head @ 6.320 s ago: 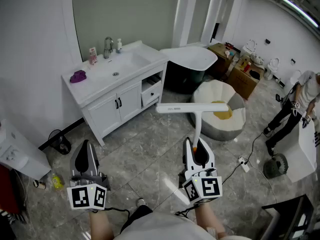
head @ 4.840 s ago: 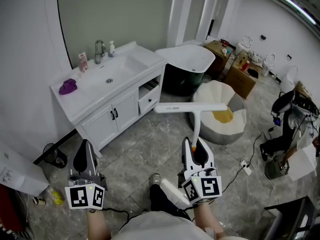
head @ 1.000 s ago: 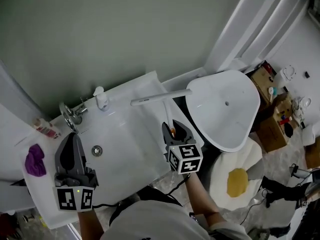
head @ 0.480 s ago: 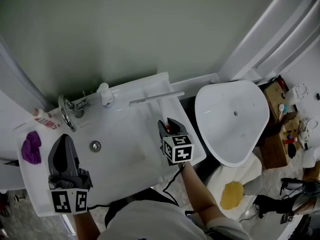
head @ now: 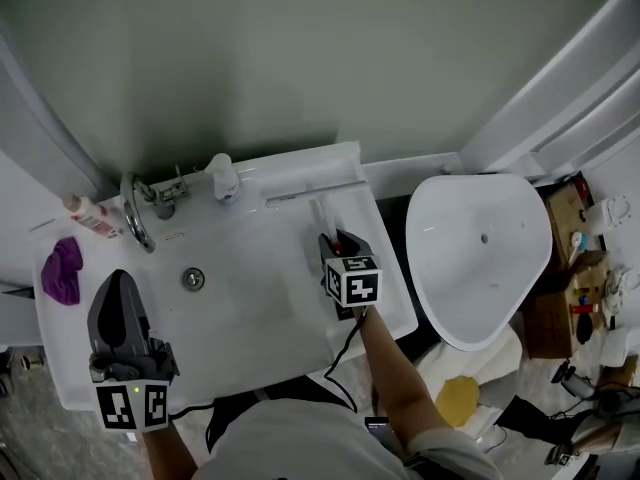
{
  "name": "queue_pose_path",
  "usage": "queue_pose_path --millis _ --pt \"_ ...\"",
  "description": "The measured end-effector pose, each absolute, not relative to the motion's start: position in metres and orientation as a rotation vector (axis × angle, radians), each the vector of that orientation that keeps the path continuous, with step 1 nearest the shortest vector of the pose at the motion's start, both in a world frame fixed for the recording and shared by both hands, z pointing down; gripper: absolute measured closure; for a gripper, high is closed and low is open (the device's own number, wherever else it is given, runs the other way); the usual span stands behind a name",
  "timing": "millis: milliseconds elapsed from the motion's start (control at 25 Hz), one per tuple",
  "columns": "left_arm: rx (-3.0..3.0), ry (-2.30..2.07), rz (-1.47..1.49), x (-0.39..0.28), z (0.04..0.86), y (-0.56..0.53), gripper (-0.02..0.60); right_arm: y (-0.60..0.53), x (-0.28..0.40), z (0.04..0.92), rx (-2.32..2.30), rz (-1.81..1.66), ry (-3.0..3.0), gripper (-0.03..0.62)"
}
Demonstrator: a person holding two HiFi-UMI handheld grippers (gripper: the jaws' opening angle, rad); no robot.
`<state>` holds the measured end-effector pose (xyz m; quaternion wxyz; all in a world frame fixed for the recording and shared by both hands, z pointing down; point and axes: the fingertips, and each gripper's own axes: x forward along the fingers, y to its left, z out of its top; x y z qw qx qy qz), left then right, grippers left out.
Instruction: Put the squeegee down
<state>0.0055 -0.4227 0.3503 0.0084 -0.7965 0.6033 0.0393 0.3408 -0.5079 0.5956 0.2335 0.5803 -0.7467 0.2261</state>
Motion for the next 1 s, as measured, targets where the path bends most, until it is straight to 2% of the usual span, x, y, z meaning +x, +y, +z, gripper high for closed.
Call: queue_pose_path --millis 1000 --pt "-2.329 2.065 0.030 -0.024 0.349 -0.396 0.574 -0.549 0.333 0.643 1.468 0.743 -1.996 0.484"
